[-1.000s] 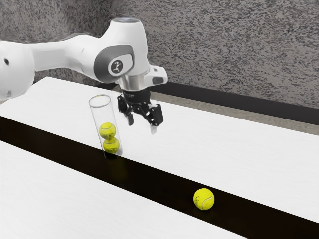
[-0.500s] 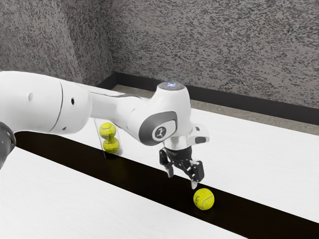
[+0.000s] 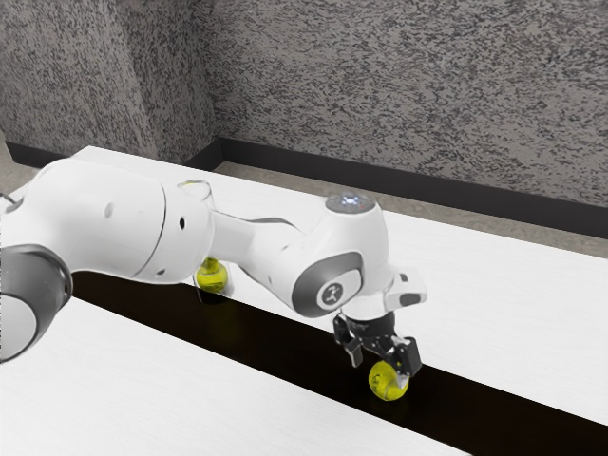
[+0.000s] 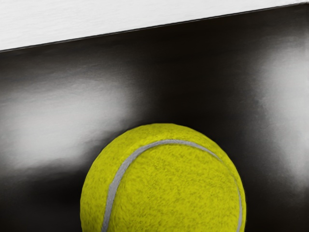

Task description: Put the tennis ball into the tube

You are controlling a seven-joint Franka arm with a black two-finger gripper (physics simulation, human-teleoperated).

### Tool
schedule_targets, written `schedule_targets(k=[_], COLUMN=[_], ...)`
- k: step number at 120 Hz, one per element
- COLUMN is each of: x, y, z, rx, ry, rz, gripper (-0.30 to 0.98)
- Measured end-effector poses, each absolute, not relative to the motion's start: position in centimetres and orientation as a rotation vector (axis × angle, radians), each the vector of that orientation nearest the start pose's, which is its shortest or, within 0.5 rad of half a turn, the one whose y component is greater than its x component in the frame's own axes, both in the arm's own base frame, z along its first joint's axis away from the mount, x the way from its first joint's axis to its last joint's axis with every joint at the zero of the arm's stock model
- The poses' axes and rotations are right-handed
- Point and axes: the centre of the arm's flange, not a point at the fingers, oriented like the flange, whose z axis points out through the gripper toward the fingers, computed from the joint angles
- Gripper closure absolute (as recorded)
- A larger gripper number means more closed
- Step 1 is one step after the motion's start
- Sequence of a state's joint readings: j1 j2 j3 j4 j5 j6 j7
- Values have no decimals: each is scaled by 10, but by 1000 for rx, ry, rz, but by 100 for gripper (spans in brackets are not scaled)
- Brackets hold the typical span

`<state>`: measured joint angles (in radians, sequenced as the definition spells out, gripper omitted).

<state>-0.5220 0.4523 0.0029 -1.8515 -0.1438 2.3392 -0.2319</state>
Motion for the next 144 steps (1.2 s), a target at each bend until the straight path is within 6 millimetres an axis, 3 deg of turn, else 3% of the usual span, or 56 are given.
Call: schedule_targets(k=[61, 84, 104, 118, 126, 144], x=[568, 568, 569, 570, 574, 605], y=[-331, -333, -333, -333, -324, -286], z=[251, 251, 254, 289, 324, 421], rx=[-3247, -3245, -3246, -3259, -3258, -3198], ry=[292, 299, 300, 299, 275, 218], rz=[-17, -34, -45, -91, -110, -164], gripper=[0, 17, 24, 29, 30, 30])
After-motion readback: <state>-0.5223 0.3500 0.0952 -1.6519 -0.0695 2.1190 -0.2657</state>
